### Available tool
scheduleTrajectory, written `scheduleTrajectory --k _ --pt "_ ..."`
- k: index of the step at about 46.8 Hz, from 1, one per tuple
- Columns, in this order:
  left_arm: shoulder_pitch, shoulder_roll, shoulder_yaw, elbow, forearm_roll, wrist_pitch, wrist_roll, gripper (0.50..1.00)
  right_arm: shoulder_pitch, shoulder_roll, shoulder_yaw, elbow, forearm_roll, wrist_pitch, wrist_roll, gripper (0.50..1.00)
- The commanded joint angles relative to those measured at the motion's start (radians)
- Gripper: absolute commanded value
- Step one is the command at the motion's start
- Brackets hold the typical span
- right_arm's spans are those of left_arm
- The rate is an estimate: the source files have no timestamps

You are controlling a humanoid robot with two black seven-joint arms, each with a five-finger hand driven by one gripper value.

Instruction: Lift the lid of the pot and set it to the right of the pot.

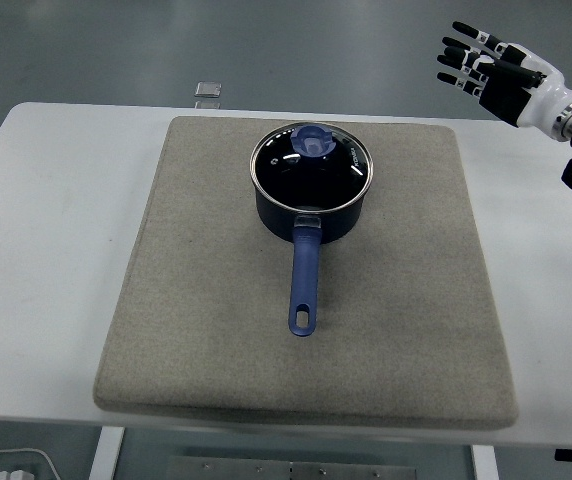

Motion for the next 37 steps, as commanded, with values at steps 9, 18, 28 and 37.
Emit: scheduleTrajectory --k 9,18,28,37 --pt "0.0 0.0 0.0 0.0 0.001 0.001 0.0 1.0 0.004 -0.003 0.005 0.003 0.0 0.017 0.0 0.928" --pt "0.0 0.0 0.0 0.0 0.001 0.001 0.0 1.0 0.011 -0.006 0.003 0.005 -0.003 0.043 0.0 0.93" --pt "0.0 0.0 0.0 0.0 -0.001 0.001 0.0 1.0 0.029 -0.016 0.003 0.005 -0.02 0.071 0.002 0.93" --pt "0.0 0.0 0.0 0.0 0.001 0.001 0.001 1.0 0.034 -0.017 0.003 0.005 -0.041 0.077 0.002 0.93"
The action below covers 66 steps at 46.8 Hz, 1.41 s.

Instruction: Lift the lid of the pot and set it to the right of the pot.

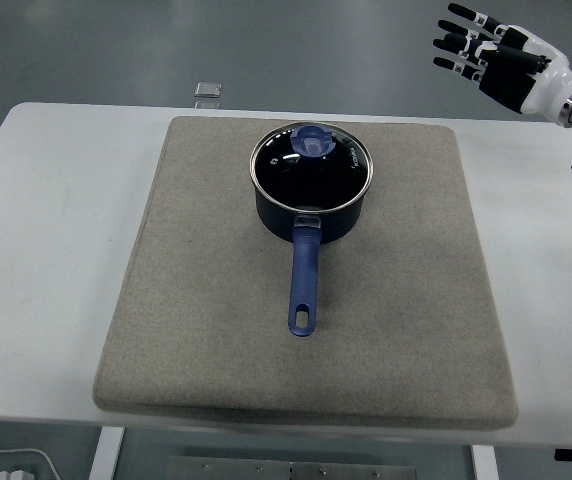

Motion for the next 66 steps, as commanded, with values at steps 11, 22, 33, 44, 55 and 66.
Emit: scheduleTrajectory --k 11,22,33,44,55,66 --pt "0.0 0.0 0.0 0.0 0.0 0.0 0.0 1.0 0.041 -0.007 0.002 0.0 -0.102 0.015 0.001 0.928" --pt "0.0 0.0 0.0 0.0 0.001 -0.001 0.0 1.0 0.095 -0.009 -0.001 0.008 -0.2 0.056 0.006 0.928" --pt "0.0 0.0 0.0 0.0 0.0 0.0 0.0 1.0 0.135 -0.024 -0.012 0.092 -0.338 0.054 0.011 0.928" --pt "0.0 0.0 0.0 0.0 0.0 0.0 0.001 1.0 0.155 -0.036 -0.014 0.18 -0.554 0.058 0.012 0.928" --pt "0.0 0.0 0.0 0.0 0.001 0.0 0.0 1.0 0.186 -0.035 -0.014 0.241 -0.782 0.054 0.012 0.928" --pt "0.0 0.0 0.0 0.0 0.001 0.0 0.001 1.0 0.226 -0.009 -0.017 0.26 -0.962 0.053 0.009 0.928"
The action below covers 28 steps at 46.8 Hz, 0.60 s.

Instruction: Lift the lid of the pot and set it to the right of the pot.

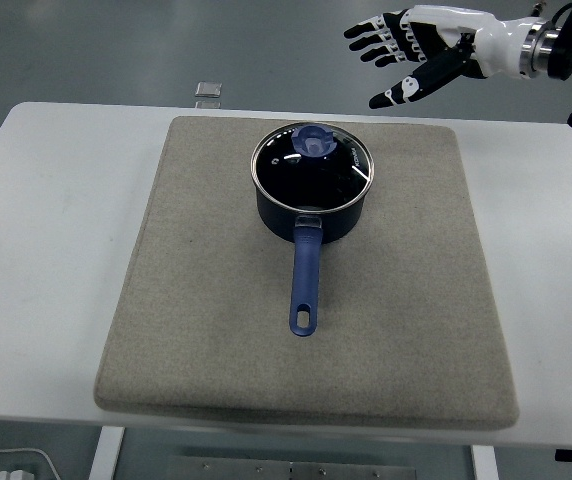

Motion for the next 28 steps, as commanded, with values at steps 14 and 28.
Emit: scheduleTrajectory --k 14,28 --pt "0.0 0.0 0.0 0.0 0.0 0.001 0.001 1.0 0.104 0.094 -0.136 -0.017 -0.118 -0.014 -0.011 0.928" --pt "0.0 0.0 0.0 0.0 0.0 0.001 -0.001 1.0 0.119 0.145 -0.202 -0.02 -0.241 -0.063 -0.011 0.928"
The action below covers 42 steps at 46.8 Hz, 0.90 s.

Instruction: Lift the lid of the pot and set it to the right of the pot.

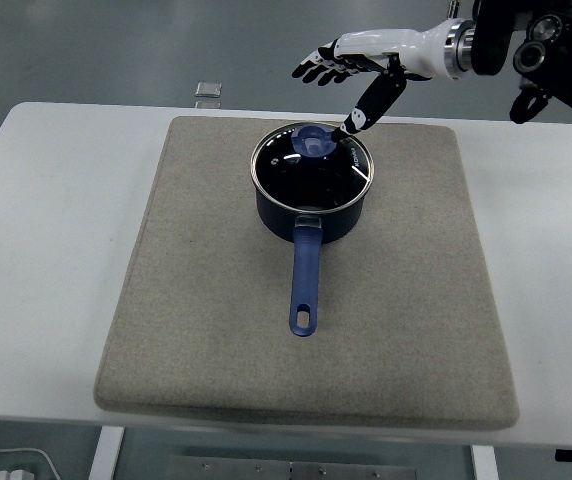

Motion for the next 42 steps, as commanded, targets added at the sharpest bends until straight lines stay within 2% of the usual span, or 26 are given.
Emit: scheduleTrajectory --k 1,11,32,42 --pt "0.0 0.0 0.0 0.0 0.001 0.0 -0.001 1.0 0.0 0.006 -0.03 -0.001 -0.026 -0.033 0.0 0.928" --pt "0.0 0.0 0.0 0.0 -0.001 -0.001 0.001 1.0 -0.002 0.081 -0.07 -0.02 -0.078 -0.063 -0.001 0.928" --pt "0.0 0.0 0.0 0.0 -0.001 0.0 0.001 1.0 -0.002 0.084 -0.082 -0.034 -0.176 -0.085 -0.001 0.915" --pt "0.0 0.0 0.0 0.0 -0.001 0.0 -0.001 1.0 -0.005 0.126 -0.084 -0.034 -0.239 -0.089 -0.001 0.905"
